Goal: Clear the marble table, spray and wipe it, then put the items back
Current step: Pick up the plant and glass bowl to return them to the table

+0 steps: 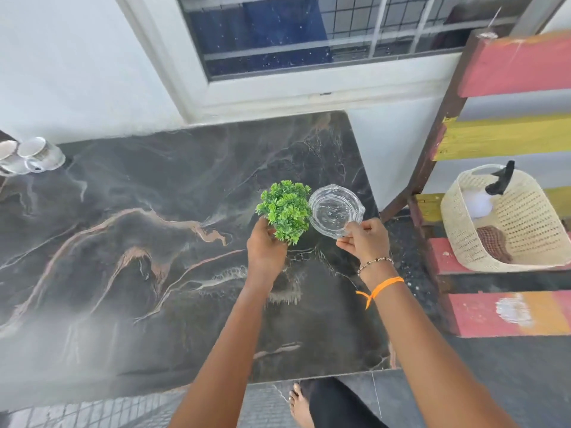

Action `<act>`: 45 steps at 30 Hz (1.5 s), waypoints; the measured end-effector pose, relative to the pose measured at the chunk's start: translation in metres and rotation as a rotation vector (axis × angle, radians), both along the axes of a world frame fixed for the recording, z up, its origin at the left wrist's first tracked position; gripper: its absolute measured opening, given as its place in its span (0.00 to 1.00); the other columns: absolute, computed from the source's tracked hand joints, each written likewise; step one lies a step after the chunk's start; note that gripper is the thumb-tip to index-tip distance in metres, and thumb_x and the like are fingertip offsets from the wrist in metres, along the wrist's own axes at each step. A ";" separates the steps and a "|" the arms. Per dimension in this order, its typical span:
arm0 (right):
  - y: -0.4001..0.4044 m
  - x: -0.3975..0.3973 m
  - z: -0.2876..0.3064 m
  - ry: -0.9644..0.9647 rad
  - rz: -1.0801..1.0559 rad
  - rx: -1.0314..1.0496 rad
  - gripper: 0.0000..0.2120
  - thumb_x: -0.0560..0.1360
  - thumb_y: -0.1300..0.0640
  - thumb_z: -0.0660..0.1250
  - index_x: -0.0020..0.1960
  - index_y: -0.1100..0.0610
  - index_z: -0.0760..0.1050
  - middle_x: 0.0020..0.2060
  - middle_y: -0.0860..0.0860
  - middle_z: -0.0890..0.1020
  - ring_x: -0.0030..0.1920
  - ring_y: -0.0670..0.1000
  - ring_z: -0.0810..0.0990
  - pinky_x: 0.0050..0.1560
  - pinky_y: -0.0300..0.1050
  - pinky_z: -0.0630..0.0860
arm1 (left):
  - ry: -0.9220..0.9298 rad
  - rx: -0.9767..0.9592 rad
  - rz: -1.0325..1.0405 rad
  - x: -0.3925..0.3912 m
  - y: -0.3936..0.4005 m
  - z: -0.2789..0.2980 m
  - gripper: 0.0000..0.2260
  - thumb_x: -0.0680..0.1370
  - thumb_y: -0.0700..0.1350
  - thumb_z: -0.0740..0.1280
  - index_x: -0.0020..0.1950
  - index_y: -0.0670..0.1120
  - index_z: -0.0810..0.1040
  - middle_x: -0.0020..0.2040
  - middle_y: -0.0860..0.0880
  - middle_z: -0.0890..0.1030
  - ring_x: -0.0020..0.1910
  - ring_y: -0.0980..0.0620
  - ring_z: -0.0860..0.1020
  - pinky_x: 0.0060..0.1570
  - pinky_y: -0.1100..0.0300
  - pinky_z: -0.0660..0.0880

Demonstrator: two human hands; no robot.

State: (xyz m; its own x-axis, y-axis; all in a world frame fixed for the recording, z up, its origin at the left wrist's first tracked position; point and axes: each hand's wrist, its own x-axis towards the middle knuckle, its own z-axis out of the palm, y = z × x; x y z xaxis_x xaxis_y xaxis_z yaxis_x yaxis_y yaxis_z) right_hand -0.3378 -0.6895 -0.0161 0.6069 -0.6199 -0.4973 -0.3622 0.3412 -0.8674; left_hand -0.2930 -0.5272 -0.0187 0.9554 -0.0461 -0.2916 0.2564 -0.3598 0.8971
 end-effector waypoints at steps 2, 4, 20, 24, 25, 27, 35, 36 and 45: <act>-0.009 0.032 -0.002 0.006 -0.005 -0.007 0.08 0.73 0.66 0.64 0.41 0.59 0.65 0.39 0.63 0.76 0.31 0.53 0.77 0.27 0.40 0.80 | -0.013 0.012 -0.006 0.029 -0.005 -0.001 0.25 0.71 0.28 0.63 0.56 0.56 0.68 0.46 0.61 0.76 0.44 0.63 0.75 0.36 0.73 0.72; -0.020 0.064 -0.006 0.015 -0.015 -0.025 0.09 0.73 0.67 0.63 0.39 0.59 0.64 0.36 0.62 0.76 0.30 0.53 0.77 0.28 0.42 0.81 | 0.007 0.003 -0.003 0.061 -0.013 -0.004 0.25 0.71 0.29 0.65 0.60 0.53 0.69 0.48 0.57 0.77 0.46 0.60 0.77 0.37 0.72 0.72; -0.098 0.231 -0.039 0.125 -0.119 -0.185 0.11 0.72 0.64 0.62 0.36 0.55 0.63 0.28 0.52 0.74 0.18 0.44 0.76 0.46 0.63 0.79 | -0.086 0.069 -0.085 0.244 -0.120 -0.031 0.23 0.71 0.30 0.64 0.64 0.46 0.71 0.56 0.49 0.79 0.55 0.53 0.77 0.38 0.77 0.70; -0.103 0.251 -0.043 0.137 -0.119 -0.196 0.10 0.73 0.64 0.62 0.37 0.56 0.63 0.27 0.51 0.74 0.19 0.46 0.77 0.46 0.63 0.80 | -0.123 0.139 -0.072 0.260 -0.126 -0.030 0.27 0.72 0.28 0.62 0.70 0.41 0.65 0.60 0.45 0.75 0.51 0.55 0.74 0.47 0.64 0.72; -0.104 0.254 -0.043 0.135 -0.115 -0.207 0.10 0.73 0.63 0.63 0.37 0.56 0.63 0.27 0.51 0.74 0.20 0.47 0.77 0.45 0.63 0.80 | -0.128 0.154 -0.069 0.262 -0.127 -0.030 0.28 0.72 0.28 0.62 0.71 0.41 0.64 0.62 0.44 0.75 0.50 0.56 0.73 0.46 0.66 0.71; -0.107 0.260 -0.044 0.134 -0.102 -0.228 0.09 0.73 0.62 0.64 0.39 0.57 0.64 0.27 0.50 0.74 0.23 0.48 0.78 0.45 0.62 0.80 | -0.149 0.180 -0.074 0.266 -0.127 -0.031 0.28 0.72 0.27 0.61 0.71 0.41 0.65 0.61 0.45 0.76 0.50 0.57 0.73 0.42 0.72 0.70; -0.111 0.260 -0.050 0.085 -0.094 -0.232 0.10 0.73 0.60 0.66 0.49 0.54 0.65 0.32 0.50 0.76 0.23 0.49 0.79 0.39 0.54 0.83 | -0.224 0.202 -0.056 0.271 -0.128 -0.039 0.22 0.72 0.27 0.60 0.64 0.40 0.73 0.58 0.45 0.78 0.50 0.55 0.74 0.48 0.70 0.69; -0.111 0.259 -0.051 0.075 -0.084 -0.244 0.11 0.73 0.60 0.65 0.50 0.52 0.64 0.32 0.50 0.76 0.22 0.48 0.78 0.37 0.52 0.83 | -0.233 0.204 -0.048 0.271 -0.128 -0.041 0.21 0.72 0.27 0.60 0.63 0.39 0.74 0.56 0.44 0.78 0.48 0.55 0.73 0.47 0.70 0.69; -0.108 0.256 -0.046 0.032 -0.089 -0.264 0.11 0.74 0.60 0.66 0.51 0.54 0.65 0.34 0.52 0.77 0.22 0.47 0.78 0.28 0.42 0.80 | -0.271 0.199 -0.099 0.270 -0.128 -0.041 0.23 0.71 0.26 0.61 0.65 0.38 0.72 0.61 0.42 0.78 0.56 0.52 0.76 0.55 0.69 0.72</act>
